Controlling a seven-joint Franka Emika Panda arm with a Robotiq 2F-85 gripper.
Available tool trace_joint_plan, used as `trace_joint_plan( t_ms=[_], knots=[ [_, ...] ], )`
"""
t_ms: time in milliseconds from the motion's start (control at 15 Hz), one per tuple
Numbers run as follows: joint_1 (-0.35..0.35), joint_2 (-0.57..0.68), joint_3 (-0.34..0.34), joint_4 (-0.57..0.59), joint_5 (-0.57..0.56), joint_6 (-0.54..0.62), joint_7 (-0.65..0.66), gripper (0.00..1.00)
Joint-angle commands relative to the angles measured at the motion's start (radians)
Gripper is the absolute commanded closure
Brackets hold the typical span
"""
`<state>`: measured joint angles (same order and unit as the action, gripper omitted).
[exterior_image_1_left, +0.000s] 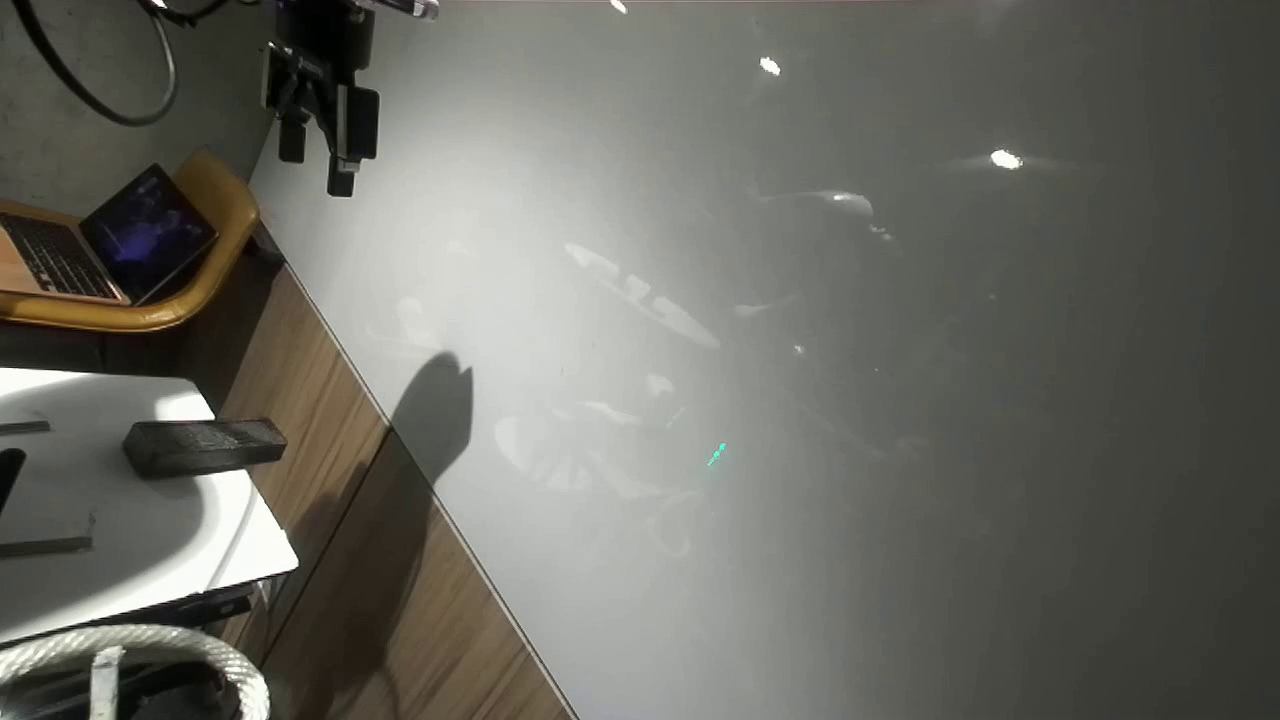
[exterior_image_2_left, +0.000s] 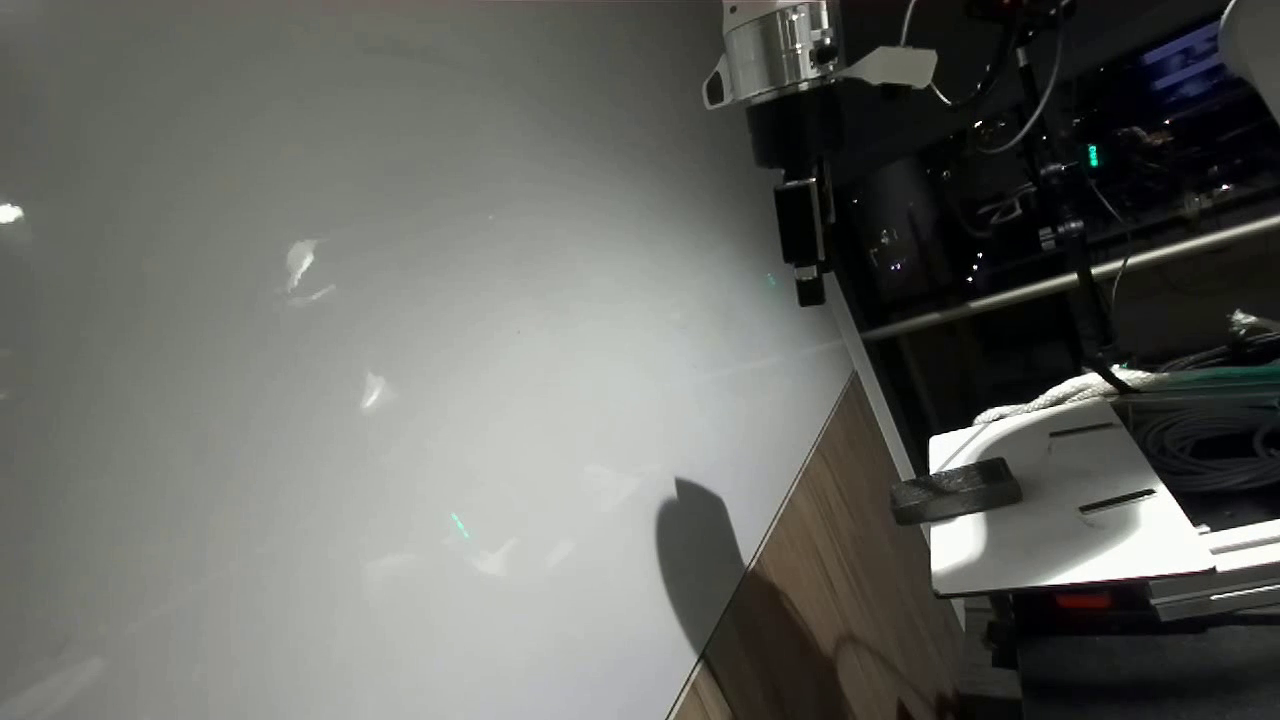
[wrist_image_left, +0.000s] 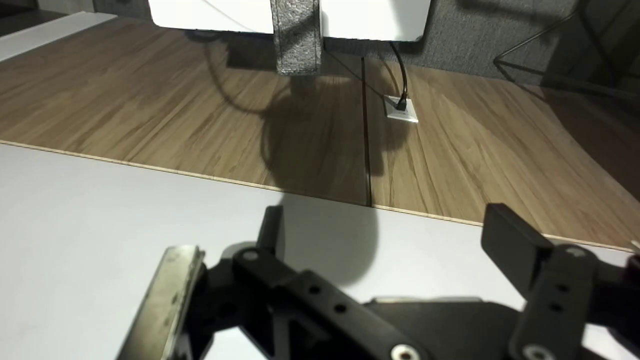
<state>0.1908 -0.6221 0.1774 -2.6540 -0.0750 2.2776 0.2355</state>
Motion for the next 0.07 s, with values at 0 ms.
trace_joint_plan(
  t_ms=[0],
  knots=[
    [-0.018, -0.002, 0.017, 0.002, 0.014, -0.002, -0.011, 0.0]
  ],
)
